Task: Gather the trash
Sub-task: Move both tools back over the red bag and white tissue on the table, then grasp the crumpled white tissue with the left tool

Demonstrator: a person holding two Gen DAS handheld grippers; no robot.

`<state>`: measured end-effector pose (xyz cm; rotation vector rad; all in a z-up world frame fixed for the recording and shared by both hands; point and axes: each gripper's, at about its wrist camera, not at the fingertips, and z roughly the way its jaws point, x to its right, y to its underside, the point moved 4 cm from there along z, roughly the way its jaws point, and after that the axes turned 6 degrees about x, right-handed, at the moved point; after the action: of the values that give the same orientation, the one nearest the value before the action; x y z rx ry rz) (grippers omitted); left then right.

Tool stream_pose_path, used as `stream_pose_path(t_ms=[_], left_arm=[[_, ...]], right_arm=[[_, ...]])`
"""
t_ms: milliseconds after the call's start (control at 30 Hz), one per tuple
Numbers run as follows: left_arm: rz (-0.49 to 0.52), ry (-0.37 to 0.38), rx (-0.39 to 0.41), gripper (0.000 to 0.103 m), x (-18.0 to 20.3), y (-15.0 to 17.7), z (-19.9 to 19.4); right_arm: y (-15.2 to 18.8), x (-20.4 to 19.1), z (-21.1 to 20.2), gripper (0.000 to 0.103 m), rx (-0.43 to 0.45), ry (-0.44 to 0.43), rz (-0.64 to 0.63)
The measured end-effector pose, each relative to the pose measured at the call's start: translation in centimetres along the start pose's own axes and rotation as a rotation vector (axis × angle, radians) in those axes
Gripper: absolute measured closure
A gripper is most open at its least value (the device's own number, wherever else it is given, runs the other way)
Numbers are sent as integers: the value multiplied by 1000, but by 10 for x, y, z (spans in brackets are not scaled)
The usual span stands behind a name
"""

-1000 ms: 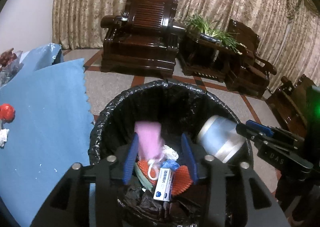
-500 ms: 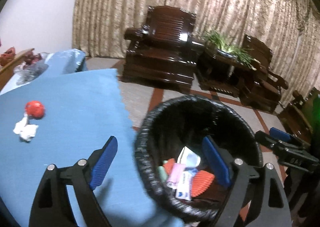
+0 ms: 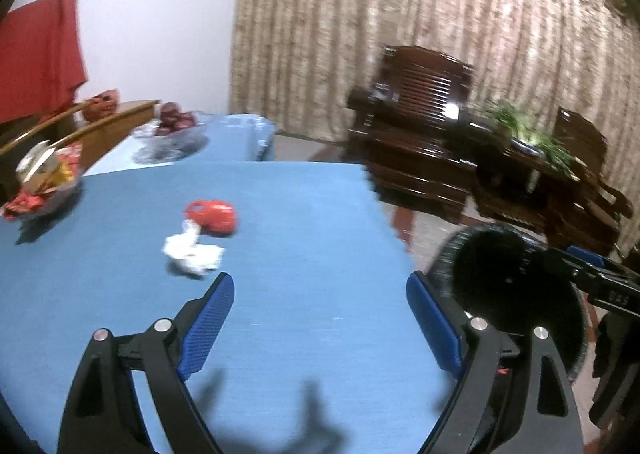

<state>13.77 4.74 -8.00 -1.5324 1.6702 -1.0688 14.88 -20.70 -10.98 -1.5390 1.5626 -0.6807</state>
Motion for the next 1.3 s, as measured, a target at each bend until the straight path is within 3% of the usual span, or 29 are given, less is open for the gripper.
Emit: stream_pose_path(t_ms=[267,533,900,1133,1233,1300], left_arm=[[-50,-116,-2,17,-73,0,12],[-73,-160,-25,17,-119,6,48],[-109,-170,-99,18,-150,21,117],[-139,-167,-148,18,-160,27,161],[-163,-144,-179,27,-163,31,173],[-181,-117,-208,44,-164,35,182]], right_arm=[[-13,-66,48,8,-9,-96,-73],[-13,-112,111,8,-30,-127,-123],[-2,-132,178,8,-83,-122,-118],[-1,-131,199,8,-94,-111,-124],[-3,-131,209,8,-99,-106,-122],[-4,-131,215,8,-104,-106,-125]])
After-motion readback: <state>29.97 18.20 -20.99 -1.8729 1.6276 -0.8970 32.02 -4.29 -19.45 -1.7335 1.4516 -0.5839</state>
